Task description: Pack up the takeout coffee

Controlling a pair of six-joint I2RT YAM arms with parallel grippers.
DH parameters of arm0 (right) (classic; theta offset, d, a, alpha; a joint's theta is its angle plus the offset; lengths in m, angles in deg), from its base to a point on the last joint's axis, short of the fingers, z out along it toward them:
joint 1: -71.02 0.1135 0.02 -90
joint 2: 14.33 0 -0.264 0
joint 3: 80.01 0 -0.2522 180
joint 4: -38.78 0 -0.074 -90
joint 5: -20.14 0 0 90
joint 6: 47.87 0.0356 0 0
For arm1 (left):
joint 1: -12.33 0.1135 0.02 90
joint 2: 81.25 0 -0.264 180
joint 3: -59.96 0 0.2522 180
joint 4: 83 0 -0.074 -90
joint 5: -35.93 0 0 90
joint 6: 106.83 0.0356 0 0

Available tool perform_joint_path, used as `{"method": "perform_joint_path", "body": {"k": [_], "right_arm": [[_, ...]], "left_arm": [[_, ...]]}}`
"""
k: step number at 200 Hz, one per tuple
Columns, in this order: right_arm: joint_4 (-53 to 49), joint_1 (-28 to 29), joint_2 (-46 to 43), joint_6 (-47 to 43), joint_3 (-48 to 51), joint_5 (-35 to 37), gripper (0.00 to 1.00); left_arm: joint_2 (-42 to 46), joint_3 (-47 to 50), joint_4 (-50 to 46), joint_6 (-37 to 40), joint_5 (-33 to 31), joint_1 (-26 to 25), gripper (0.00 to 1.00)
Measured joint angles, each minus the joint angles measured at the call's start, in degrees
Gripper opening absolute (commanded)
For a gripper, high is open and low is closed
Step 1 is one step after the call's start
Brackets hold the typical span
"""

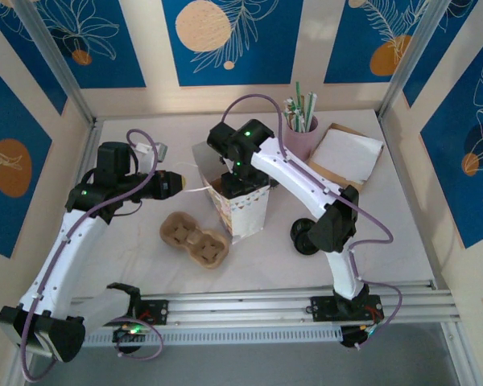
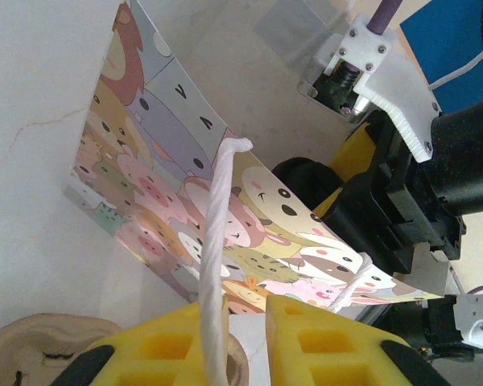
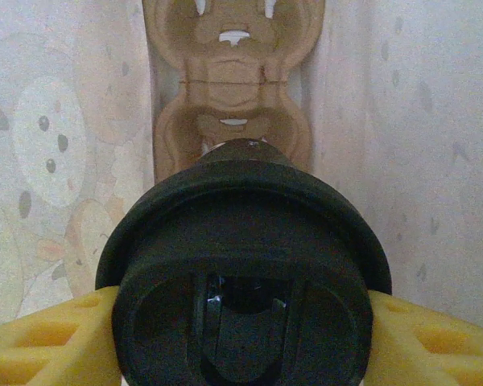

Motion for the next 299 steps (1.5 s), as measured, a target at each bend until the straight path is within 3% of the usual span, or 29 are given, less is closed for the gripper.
{"method": "perform_joint_path", "body": {"k": [299], "right_arm": [[4.1, 0.5, -3.3, -0.7, 4.3, 0.0, 0.56]], "left_arm": [[0.0, 0.0, -0.5, 0.0, -0.4, 0.0, 0.19]]}}
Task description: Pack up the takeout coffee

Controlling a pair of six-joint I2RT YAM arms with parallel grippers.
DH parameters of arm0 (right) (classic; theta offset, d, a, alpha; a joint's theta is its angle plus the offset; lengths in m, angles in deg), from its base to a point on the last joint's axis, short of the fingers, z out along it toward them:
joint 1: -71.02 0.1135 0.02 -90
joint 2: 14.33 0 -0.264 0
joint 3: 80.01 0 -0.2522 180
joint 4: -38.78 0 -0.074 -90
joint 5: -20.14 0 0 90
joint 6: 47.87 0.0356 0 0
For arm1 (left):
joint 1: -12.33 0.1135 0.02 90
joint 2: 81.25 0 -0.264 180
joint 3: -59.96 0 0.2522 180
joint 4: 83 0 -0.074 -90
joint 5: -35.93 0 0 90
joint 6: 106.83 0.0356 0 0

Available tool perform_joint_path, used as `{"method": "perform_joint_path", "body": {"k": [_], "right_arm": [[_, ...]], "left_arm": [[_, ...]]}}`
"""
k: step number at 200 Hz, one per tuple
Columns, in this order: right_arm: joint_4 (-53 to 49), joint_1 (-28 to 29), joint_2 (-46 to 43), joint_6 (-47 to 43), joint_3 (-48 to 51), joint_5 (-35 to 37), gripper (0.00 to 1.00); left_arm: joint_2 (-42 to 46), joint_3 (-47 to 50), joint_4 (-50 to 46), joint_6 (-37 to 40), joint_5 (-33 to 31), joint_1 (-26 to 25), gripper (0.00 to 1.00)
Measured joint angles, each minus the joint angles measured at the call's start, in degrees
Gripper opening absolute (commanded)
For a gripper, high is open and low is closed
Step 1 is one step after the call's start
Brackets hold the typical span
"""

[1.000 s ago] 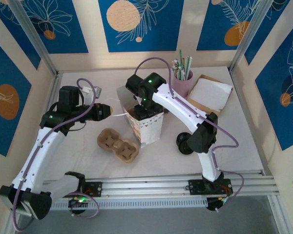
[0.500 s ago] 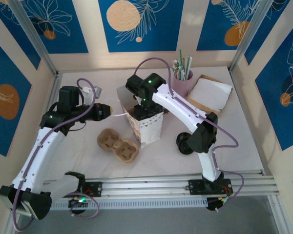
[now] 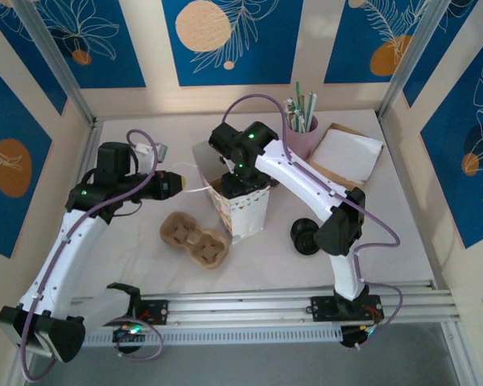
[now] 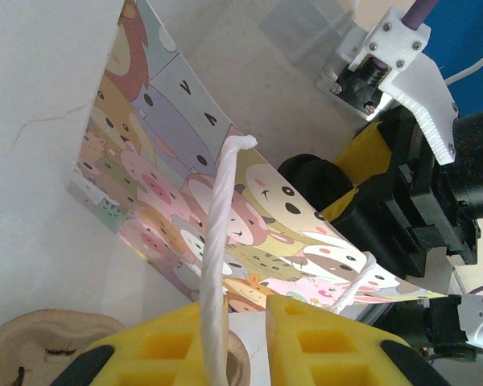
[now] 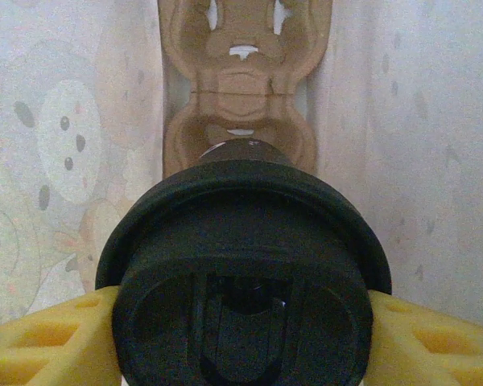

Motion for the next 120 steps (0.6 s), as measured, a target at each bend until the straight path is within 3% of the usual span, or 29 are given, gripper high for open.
{"method": "perform_joint_path", "body": {"k": [120], "right_arm": [[0.5, 0.1, 0.0, 0.0, 0.1, 0.0, 0.56]], "left_arm": [[0.0, 0.0, -0.5, 0.0, 0.0, -0.2, 0.19]]}}
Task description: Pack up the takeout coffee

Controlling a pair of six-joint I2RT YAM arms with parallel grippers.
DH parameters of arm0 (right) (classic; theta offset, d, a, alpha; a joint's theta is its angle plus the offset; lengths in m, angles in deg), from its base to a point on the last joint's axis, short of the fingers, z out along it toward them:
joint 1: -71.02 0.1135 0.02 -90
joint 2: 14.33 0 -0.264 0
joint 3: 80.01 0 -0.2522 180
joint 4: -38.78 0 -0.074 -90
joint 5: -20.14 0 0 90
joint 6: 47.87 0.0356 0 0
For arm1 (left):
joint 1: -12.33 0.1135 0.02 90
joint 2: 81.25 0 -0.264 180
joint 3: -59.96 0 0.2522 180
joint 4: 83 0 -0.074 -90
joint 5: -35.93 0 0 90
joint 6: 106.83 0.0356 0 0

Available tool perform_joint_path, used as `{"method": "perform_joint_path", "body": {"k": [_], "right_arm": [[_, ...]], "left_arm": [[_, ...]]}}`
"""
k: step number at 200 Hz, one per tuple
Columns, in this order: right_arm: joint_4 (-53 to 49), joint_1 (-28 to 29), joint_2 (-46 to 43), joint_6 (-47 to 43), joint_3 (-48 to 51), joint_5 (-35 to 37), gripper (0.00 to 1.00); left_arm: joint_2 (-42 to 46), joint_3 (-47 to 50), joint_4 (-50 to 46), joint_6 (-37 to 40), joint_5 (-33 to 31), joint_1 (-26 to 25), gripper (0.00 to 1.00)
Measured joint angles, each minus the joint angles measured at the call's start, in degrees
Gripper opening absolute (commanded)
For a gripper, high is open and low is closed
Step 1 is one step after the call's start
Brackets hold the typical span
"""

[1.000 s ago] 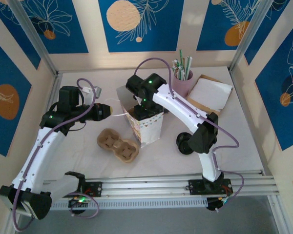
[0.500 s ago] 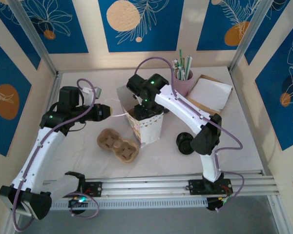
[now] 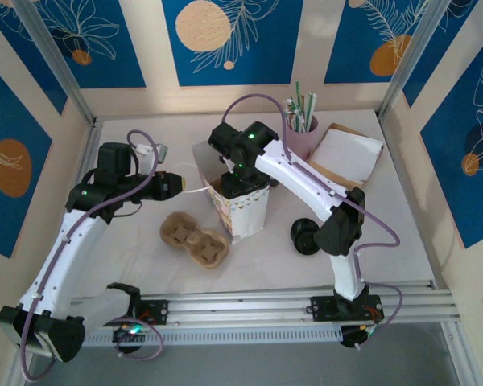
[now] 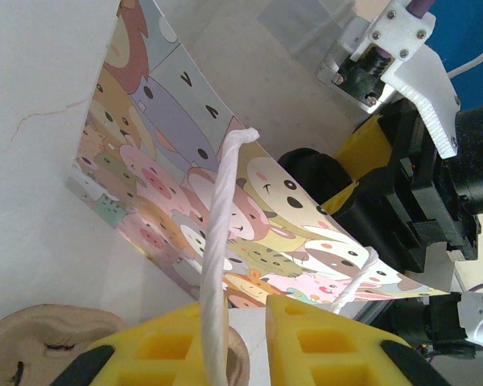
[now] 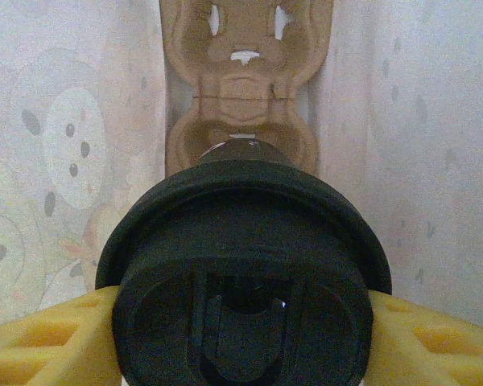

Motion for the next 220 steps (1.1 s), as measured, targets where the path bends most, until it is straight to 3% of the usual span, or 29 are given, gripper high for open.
{"method": "perform_joint_path", "body": {"k": [220], "right_arm": [[1.2, 0.2, -0.4, -0.4, 1.5, 0.0, 0.56]], "left_arm": [[0.0, 0.0, 0.0, 0.0, -0.1, -0.3, 0.19]]}}
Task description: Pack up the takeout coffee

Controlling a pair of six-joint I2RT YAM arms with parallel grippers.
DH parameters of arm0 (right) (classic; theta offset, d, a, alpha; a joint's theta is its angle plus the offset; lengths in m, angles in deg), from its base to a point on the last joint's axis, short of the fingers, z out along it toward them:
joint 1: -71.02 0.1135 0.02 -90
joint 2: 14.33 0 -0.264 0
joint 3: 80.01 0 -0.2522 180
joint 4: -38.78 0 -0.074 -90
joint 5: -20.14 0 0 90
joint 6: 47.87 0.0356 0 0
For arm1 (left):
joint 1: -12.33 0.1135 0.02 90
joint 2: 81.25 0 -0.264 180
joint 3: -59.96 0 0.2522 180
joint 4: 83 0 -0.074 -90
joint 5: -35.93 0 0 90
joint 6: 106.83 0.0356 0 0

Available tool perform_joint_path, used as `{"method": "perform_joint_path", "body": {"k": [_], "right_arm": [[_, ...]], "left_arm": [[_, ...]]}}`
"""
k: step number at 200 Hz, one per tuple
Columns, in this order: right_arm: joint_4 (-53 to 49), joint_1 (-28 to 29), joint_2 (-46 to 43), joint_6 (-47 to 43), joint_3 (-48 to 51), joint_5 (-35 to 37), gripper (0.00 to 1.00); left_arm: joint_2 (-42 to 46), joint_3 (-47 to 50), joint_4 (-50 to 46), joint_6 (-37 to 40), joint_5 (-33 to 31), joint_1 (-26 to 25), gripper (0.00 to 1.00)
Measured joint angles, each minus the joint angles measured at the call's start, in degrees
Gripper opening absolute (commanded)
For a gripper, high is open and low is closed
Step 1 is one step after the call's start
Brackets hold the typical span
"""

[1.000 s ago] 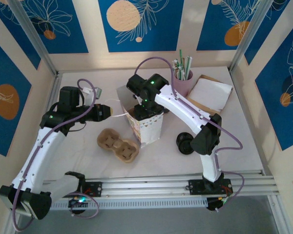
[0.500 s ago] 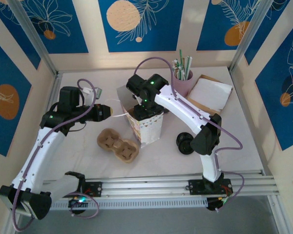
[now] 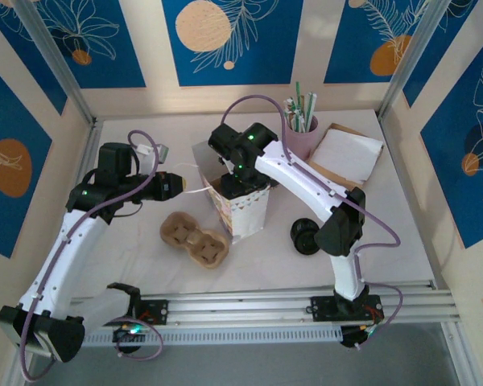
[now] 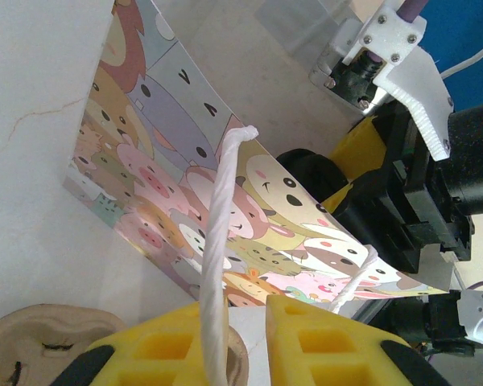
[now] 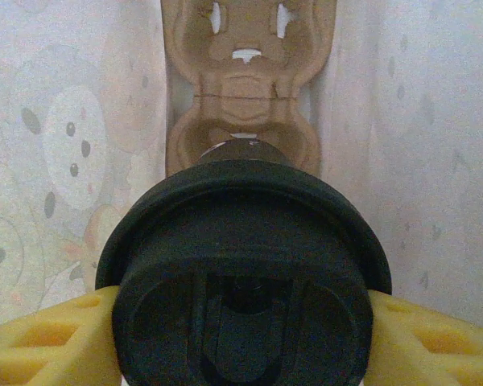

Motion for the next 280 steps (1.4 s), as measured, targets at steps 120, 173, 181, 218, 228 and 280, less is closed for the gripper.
{"method": "perform_joint_path", "body": {"k": [120, 173, 181, 218, 228, 280], "right_arm": [[3.3, 0.0, -0.9, -0.4, 3.0, -0.1, 0.56], [3.3, -0.3, -0.9, -0.4, 3.0, -0.1, 0.56], [3.3, -0.3, -0.9, -0.4, 3.0, -0.1, 0.56], [3.3, -0.4, -0.9, -0.4, 3.0, -0.3, 0.56], [3.3, -0.4, -0.9, -0.4, 3.0, -0.4, 0.56], [3.3, -0.4, -0.9, -0.4, 3.0, -0.8, 0.56]], "left_arm": [[0.0, 0.0, 0.0, 0.0, -0.2, -0.1, 0.19], [0.0, 0.0, 0.0, 0.0, -0.2, -0.1, 0.19], [0.0, 0.0, 0.0, 0.0, -0.2, -0.1, 0.19], [0.0, 0.0, 0.0, 0.0, -0.3, -0.1, 0.19], [0.0, 0.0, 0.0, 0.0, -0.5, -0.2, 0.19], [0.0, 0.0, 0.0, 0.0, -0.6, -0.2, 0.19]]}}
